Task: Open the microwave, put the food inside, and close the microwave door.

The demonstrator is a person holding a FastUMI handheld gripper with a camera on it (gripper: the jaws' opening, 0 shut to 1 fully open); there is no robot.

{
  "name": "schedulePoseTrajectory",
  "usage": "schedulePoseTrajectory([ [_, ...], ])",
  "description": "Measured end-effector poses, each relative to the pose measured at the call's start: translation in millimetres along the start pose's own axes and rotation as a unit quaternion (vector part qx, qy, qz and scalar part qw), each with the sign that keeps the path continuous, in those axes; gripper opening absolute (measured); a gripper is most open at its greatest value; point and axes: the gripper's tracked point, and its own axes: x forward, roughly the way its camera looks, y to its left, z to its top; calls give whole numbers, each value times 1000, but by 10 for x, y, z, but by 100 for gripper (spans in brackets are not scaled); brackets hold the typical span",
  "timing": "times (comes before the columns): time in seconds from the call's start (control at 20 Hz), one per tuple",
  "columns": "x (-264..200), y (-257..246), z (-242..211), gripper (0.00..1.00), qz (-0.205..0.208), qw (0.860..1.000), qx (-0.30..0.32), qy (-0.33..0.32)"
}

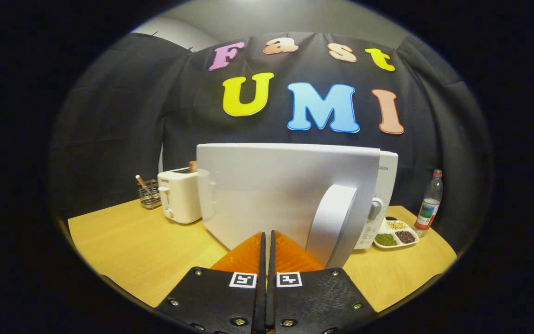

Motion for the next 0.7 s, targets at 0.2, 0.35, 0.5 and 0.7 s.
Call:
schedulePoseTrajectory([
  [0.2,384,-338,6,2,-49,999,9,1],
  [0.35,623,-512,42,1,-72,997,-1,0],
  [0.5,806,-622,68,2,-88,996,-5,1],
  [0.7,904,-669,97,1,-104,994,-23,-9],
])
